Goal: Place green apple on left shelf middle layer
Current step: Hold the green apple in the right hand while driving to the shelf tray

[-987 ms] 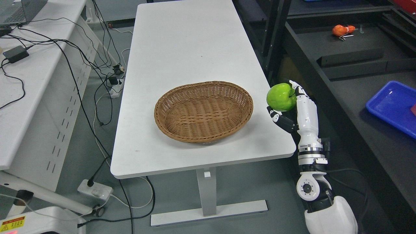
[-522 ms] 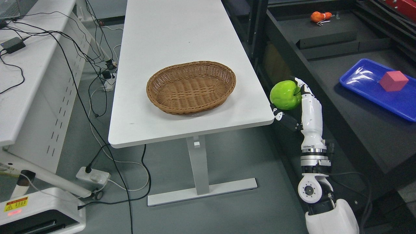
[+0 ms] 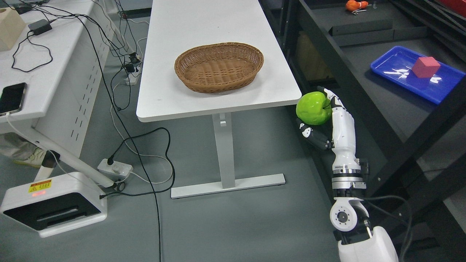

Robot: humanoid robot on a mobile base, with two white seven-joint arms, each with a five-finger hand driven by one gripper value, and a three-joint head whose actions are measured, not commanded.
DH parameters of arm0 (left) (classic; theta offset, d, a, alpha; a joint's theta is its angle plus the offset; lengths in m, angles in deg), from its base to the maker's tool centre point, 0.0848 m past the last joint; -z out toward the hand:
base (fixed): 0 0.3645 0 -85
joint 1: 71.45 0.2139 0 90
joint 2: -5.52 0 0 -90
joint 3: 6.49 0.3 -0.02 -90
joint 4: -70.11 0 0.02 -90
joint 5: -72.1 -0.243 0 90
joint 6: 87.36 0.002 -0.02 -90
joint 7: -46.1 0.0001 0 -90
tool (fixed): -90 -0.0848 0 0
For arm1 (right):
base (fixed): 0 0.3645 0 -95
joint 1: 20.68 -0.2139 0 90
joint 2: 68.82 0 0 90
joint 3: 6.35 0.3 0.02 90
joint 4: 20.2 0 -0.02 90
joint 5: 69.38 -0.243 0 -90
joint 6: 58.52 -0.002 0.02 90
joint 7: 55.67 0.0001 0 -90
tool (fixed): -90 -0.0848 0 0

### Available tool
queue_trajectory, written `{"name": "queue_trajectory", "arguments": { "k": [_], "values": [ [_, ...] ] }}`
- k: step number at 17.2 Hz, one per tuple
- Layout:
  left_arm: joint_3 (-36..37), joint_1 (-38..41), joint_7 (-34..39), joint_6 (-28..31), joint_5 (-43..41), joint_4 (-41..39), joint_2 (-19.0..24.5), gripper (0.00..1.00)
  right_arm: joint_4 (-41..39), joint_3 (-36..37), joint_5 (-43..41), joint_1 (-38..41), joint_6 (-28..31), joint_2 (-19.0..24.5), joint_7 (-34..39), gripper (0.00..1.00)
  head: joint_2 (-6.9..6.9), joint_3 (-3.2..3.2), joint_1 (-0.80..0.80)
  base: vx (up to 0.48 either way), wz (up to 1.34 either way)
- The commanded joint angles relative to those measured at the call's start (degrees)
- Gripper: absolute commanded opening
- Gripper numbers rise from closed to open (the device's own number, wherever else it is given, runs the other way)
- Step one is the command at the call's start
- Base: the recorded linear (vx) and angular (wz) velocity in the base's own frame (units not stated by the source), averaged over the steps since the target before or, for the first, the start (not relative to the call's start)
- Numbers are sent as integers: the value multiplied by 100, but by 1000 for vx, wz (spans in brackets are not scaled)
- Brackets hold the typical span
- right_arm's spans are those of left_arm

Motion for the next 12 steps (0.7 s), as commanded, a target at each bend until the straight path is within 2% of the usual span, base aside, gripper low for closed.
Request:
{"name": "queue_trajectory", "arguments": {
  "k": [1,6,12],
  "values": [
    [0,0,2,4,0,-4,100,100,-90,-135,0,8,-4,-26,7,1,0,0,0,-411,0],
    [0,0,2,4,0,-4,100,100,-90,-135,0,-1,-4,-17,7,1,0,0,0,-377,-29],
    [0,0,2,4,0,5,100,100,-90,-135,0,77,-4,-26,7,1,0,0,0,-239,-306]
  ]
}}
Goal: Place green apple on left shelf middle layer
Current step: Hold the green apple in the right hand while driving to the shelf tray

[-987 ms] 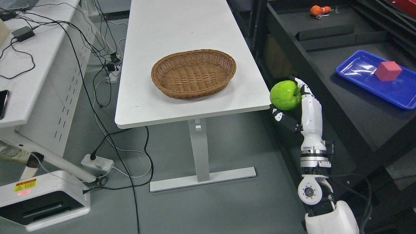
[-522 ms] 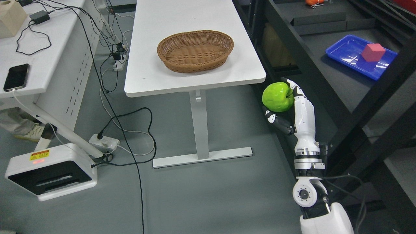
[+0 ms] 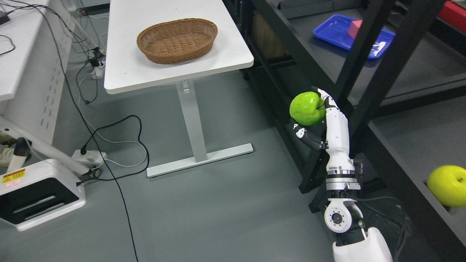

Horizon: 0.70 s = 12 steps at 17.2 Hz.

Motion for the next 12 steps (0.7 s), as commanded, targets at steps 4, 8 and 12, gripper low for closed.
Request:
{"name": "queue_trajectory", "arguments": {
  "k": [4,8,12],
  "values": [
    [0,0,2,4,0,-3,100,100,-26,-47,0,76,-1,-112,1,2,0,0,0,-78,-427],
    [0,0,2,4,0,-3,100,100,-26,-47,0,146,-1,-121,1,2,0,0,0,0,-224],
    [0,0,2,4,0,-3,100,100,-26,-38,0,182,-1,-121,-8,2,0,0,0,-1,-146]
  ]
}}
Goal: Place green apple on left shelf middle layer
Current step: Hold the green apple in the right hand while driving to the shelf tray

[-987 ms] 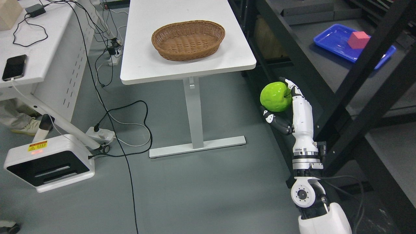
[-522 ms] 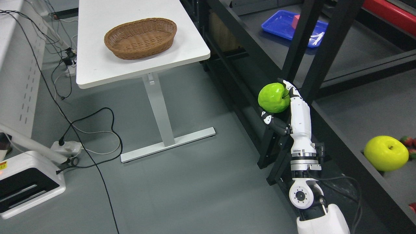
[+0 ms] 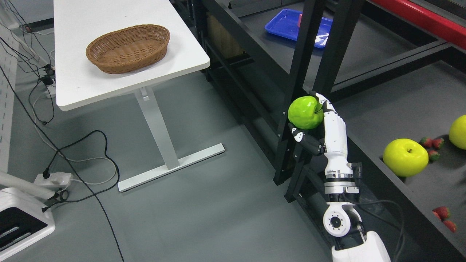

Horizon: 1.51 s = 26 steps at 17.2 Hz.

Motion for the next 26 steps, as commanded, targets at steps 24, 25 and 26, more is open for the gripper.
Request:
{"name": "queue_trajectory", "arguments": {
  "k": [24,25,26],
  "values": [
    [0,0,2,4,0,-3,100,100,-16,116,1,161,-18,-257,-63,1,0,0,0,64,-444],
    [0,0,2,4,0,6,100,100,-16,125,0,205,-88,-266,-63,2,0,0,0,118,-600],
    [0,0,2,4,0,-3,100,100,-16,116,0,258,-106,-266,-63,1,0,0,0,118,-600]
  ]
}}
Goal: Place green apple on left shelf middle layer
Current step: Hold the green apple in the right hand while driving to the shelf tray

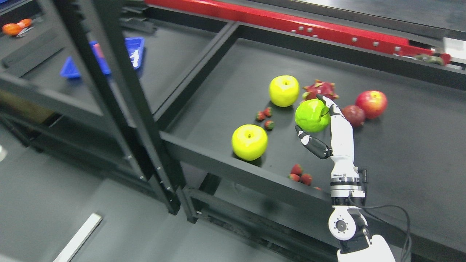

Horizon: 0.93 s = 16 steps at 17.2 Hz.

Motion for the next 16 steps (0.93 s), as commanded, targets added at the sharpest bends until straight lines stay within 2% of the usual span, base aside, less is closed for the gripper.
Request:
{"name": "queue_trajectory", "arguments": {
  "k": [1,16],
  "values": [
    [0,0,2,4,0,-3,100,100,-2,-2,-1,84,-57,-126,-2,1,0,0,0,115,-551],
    [0,0,2,4,0,-3,100,100,-2,-10,-1,171,-57,-126,-2,2,-1,0,0,114,-468]
  ]
}}
